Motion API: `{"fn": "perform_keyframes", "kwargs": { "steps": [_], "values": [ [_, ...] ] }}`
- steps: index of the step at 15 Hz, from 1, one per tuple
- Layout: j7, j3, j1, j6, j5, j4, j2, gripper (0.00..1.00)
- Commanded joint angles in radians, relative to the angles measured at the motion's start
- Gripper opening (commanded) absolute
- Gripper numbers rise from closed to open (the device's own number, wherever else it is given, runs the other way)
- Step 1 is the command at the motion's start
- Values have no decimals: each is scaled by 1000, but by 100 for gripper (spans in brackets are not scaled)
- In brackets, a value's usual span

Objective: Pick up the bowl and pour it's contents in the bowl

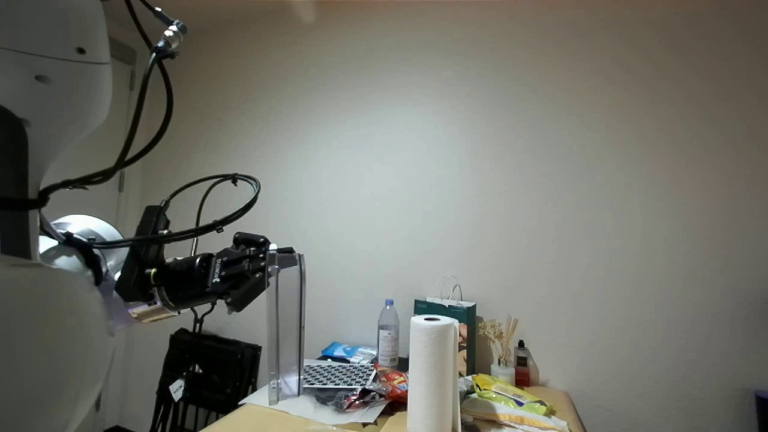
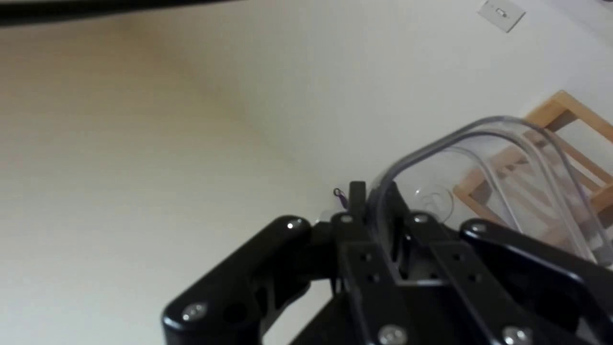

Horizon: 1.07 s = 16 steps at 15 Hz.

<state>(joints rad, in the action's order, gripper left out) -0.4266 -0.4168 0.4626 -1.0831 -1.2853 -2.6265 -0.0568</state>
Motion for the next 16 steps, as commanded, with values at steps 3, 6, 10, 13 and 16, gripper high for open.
{"fn": "perform_keyframes", "kwargs": {
  "steps": [3, 6, 10, 13, 16],
  "values": [
    [239, 52, -47, -220, 37, 101, -35, 3],
    [326, 77, -73, -274, 38, 172, -10, 3],
    [313, 73, -81, -240, 19, 203, 13, 17],
    [322, 74, -86, -234, 19, 227, 32, 36],
    [322, 74, -86, -230, 19, 227, 37, 36]
  ]
}}
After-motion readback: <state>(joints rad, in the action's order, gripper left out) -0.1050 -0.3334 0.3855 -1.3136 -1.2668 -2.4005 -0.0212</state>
